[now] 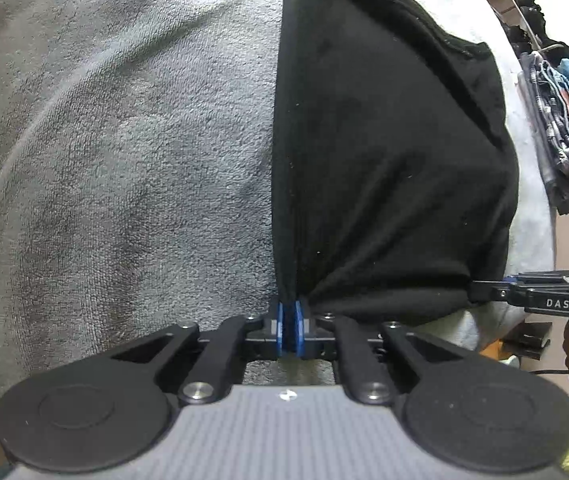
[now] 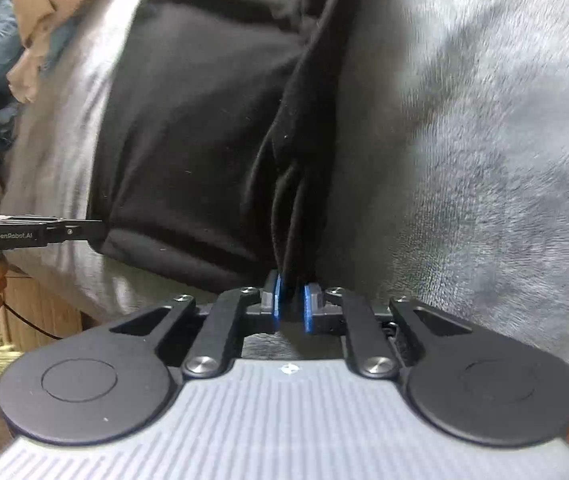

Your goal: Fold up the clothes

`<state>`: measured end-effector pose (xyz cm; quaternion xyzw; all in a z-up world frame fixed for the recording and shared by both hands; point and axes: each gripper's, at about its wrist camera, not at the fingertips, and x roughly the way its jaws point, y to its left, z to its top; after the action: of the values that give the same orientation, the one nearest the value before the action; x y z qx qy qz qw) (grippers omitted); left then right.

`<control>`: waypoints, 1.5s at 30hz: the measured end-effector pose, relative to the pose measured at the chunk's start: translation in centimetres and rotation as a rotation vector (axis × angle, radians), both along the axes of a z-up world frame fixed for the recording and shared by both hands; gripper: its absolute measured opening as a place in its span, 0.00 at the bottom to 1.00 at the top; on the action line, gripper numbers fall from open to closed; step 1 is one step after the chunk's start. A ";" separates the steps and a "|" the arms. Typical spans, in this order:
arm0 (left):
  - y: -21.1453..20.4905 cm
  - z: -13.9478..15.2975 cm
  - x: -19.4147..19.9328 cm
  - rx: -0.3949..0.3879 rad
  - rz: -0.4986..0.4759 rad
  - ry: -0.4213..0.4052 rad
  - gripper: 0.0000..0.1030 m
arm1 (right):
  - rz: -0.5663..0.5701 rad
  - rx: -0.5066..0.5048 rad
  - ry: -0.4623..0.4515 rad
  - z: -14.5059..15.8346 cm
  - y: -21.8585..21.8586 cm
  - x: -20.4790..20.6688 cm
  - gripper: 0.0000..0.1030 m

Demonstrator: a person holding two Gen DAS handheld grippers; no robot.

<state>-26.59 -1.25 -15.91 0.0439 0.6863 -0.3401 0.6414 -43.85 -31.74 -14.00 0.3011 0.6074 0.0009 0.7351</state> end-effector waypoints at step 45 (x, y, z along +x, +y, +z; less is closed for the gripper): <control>-4.5 2.3 -2.8 -0.073 0.006 -0.051 0.22 | 0.293 -0.467 -0.361 4.7 -4.1 17.2 0.05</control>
<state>-29.41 -5.75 -13.60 0.0268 0.6571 -0.3618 0.6608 -26.61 -35.86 -9.28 0.0288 0.4878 0.0209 0.8722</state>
